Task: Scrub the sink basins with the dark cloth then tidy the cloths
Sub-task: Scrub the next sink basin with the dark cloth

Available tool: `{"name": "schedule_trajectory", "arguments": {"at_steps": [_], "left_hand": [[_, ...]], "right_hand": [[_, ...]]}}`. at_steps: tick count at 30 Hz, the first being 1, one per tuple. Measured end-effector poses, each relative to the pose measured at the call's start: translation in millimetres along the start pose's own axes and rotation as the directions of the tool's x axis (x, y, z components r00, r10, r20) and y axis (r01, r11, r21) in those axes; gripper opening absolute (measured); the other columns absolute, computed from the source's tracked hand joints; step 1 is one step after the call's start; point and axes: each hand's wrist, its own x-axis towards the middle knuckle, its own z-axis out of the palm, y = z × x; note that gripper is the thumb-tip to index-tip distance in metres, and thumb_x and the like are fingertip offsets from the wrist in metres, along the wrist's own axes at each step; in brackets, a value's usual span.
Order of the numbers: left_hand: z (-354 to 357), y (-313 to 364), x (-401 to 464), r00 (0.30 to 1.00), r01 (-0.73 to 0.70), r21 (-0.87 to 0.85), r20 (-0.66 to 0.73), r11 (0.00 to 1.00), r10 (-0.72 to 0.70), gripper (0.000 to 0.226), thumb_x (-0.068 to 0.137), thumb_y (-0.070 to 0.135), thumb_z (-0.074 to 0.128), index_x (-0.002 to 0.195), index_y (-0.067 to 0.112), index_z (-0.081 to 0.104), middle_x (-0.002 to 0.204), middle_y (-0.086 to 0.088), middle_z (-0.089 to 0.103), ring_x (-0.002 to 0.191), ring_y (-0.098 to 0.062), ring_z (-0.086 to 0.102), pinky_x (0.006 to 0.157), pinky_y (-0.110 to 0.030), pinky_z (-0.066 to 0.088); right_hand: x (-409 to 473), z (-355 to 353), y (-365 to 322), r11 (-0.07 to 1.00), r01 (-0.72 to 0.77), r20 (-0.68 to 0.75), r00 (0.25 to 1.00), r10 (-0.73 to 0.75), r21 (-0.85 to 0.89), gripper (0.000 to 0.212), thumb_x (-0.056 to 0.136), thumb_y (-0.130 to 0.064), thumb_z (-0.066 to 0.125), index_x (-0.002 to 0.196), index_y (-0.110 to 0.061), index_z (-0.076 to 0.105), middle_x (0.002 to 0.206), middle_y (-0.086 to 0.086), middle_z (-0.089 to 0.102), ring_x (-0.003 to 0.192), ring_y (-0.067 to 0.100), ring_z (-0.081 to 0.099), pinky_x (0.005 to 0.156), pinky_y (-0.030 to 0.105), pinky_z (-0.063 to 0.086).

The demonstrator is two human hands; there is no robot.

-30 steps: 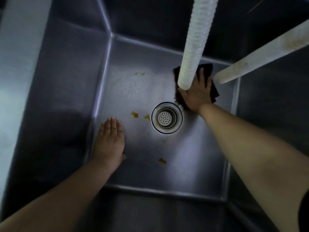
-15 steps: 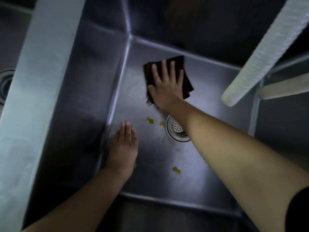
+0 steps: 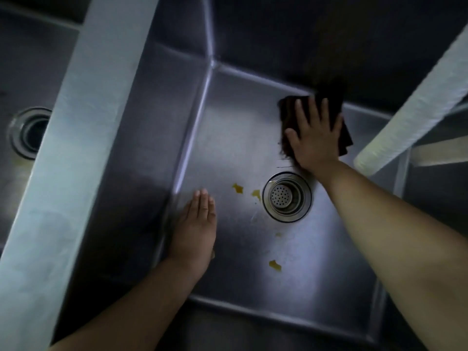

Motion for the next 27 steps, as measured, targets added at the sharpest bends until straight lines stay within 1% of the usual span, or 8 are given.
{"name": "schedule_trajectory", "arguments": {"at_steps": [2, 6, 13, 16, 18, 20, 22, 27], "left_hand": [[-1.3, 0.8, 0.1, 1.000, 0.027, -0.028, -0.001, 0.999, -0.027, 0.112, 0.050, 0.030, 0.088, 0.139, -0.010, 0.032, 0.148, -0.030, 0.026, 0.136, -0.040, 0.031, 0.109, -0.041, 0.032], [20.8, -0.1, 8.6, 0.999, 0.012, -0.063, -0.030, 0.998, -0.014, 0.069, 0.051, 0.016, 0.076, 0.113, -0.012, 0.062, 0.122, -0.032, 0.057, 0.110, -0.043, 0.059, 0.088, -0.048, 0.053], [32.2, 1.1, 16.2, 0.992, 0.012, -0.083, -0.128, 0.997, -0.023, 0.069, 0.063, 0.010, 0.019, 0.111, -0.012, 0.062, 0.120, -0.032, 0.058, 0.111, -0.045, 0.057, 0.089, -0.050, 0.052], [34.2, 1.8, 14.9, 0.996, -0.008, -0.099, -0.091, 0.995, -0.002, 0.068, 0.063, 0.010, 0.019, 0.111, -0.011, 0.063, 0.119, -0.032, 0.059, 0.110, -0.044, 0.059, 0.087, -0.049, 0.053], [25.6, 1.8, 10.7, 0.999, -0.008, -0.054, -0.042, 0.999, 0.006, 0.057, 0.069, 0.020, 0.046, 0.114, -0.011, 0.062, 0.123, -0.031, 0.057, 0.113, -0.042, 0.057, 0.089, -0.046, 0.053], [13.7, -2.2, 7.4, 0.999, 0.010, -0.022, 0.031, 1.000, -0.010, 0.095, 0.058, 0.028, 0.081, 0.132, -0.015, 0.041, 0.141, -0.033, 0.036, 0.131, -0.043, 0.039, 0.105, -0.045, 0.040], [11.8, -4.0, 4.1, 0.999, -0.012, 0.039, 0.053, 0.999, 0.010, 0.115, 0.070, 0.034, 0.077, 0.144, -0.011, 0.002, 0.153, -0.030, -0.002, 0.143, -0.041, 0.003, 0.118, -0.044, 0.011], [-8.6, 0.7, -10.6, 1.000, 0.013, 0.046, 0.007, 0.999, -0.013, 0.077, 0.096, 0.023, 0.046, 0.145, -0.009, -0.004, 0.155, -0.025, -0.007, 0.145, -0.035, 0.000, 0.118, -0.039, 0.005]], "right_hand": [[0.0, 1.1, -2.2, 0.991, -0.124, 0.017, 0.992, 0.123, 0.041, 0.066, 0.094, -0.047, 0.025, 0.152, -0.018, 0.010, 0.159, 0.011, 0.004, 0.145, 0.035, 0.000, 0.106, 0.035, -0.026], [21.3, -4.2, -50.2, 0.951, -0.299, 0.046, 0.954, 0.297, 0.075, 0.068, 0.096, -0.047, 0.030, 0.152, -0.018, 0.004, 0.158, 0.015, -0.002, 0.145, 0.036, -0.005, 0.111, 0.061, -0.003], [64.2, -11.5, -130.9, 0.991, 0.135, 0.048, 0.990, -0.135, 0.007, 0.063, 0.096, -0.048, 0.023, 0.152, -0.024, 0.003, 0.159, 0.008, -0.005, 0.146, 0.028, -0.008, 0.114, 0.057, -0.004], [73.9, -15.2, -141.3, 0.971, 0.240, 0.046, 0.970, -0.240, 0.004, 0.061, 0.098, -0.049, 0.019, 0.151, -0.027, 0.001, 0.160, 0.005, -0.005, 0.146, 0.025, -0.009, 0.115, 0.055, -0.005], [69.6, -16.0, -138.8, 0.959, 0.281, 0.061, 0.957, -0.282, 0.018, 0.060, 0.098, -0.050, 0.018, 0.151, -0.028, 0.000, 0.160, 0.003, -0.005, 0.146, 0.025, -0.010, 0.115, 0.055, -0.006], [55.7, -14.7, -133.3, 0.937, 0.349, 0.086, 0.933, -0.349, 0.015, 0.061, 0.098, -0.051, 0.018, 0.151, -0.029, 0.000, 0.160, 0.003, -0.005, 0.146, 0.025, -0.010, 0.114, 0.056, -0.006], [31.6, -13.8, -127.4, 0.918, 0.397, 0.100, 0.913, -0.396, 0.010, 0.061, 0.097, -0.052, 0.018, 0.151, -0.030, 0.000, 0.160, 0.003, -0.004, 0.146, 0.026, -0.009, 0.114, 0.056, -0.005], [-45.9, -4.9, -108.3, 0.879, 0.477, 0.158, 0.866, -0.473, 0.018, 0.063, 0.097, -0.050, 0.023, 0.151, -0.027, 0.002, 0.160, 0.006, 0.000, 0.146, 0.030, -0.005, 0.113, 0.056, -0.005]]}}
